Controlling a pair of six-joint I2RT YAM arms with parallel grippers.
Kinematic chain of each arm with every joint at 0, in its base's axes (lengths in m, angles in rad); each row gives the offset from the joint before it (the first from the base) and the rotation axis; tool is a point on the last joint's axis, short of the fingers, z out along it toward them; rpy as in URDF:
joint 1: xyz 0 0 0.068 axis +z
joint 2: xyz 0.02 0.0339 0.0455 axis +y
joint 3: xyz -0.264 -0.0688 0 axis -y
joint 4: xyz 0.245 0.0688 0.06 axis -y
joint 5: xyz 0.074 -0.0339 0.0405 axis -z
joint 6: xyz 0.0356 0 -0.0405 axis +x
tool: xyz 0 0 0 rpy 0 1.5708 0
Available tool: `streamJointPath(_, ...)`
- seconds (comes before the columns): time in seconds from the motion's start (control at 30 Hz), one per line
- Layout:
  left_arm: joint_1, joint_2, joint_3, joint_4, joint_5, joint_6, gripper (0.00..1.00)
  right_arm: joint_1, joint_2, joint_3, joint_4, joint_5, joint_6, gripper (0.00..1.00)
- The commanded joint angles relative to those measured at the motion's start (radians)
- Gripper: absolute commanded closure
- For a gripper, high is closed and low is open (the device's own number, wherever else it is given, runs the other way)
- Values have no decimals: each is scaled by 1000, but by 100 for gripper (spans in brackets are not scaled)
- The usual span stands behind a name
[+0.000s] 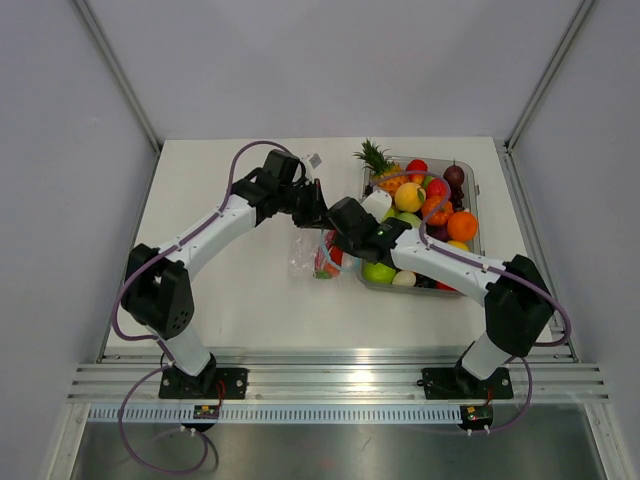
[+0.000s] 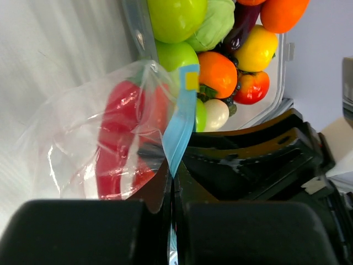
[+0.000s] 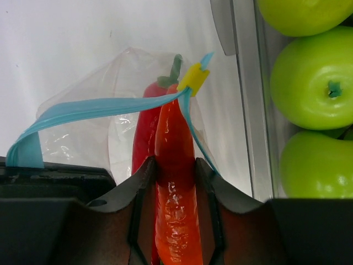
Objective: Place the food in the zip-top bag and seal the zipper
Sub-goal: Place the fake vegetable in the zipper food storage bag, then adjust the zipper food storage bag at the center of the board.
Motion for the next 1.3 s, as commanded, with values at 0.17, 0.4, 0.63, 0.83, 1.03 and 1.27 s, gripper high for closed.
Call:
streamJointPath(0.17, -2, -51, -16, 107, 68, -32, 100, 18, -32, -30, 85, -78, -97, 78)
streamJointPath(0.4, 1, -51, 2, 80, 55, 0, 100, 18, -123, 8, -22, -43, -192, 46)
streamJointPath(0.63, 3, -40, 22, 70, 68, 8, 100, 18, -250, 19, -93, 40, -231, 45)
streamJointPath(0.83, 3, -40, 35, 67, 72, 11, 100, -17, -296, 2, -119, 62, -242, 48)
streamJointPath(1.03, 3, -45, 42, 64, 74, 11, 100, -42, -217, -6, -80, -113, -283, 47)
streamJointPath(1.27, 10, -51, 68, 14, 52, 51, 100, -49, -112, 37, -41, -205, -329, 95)
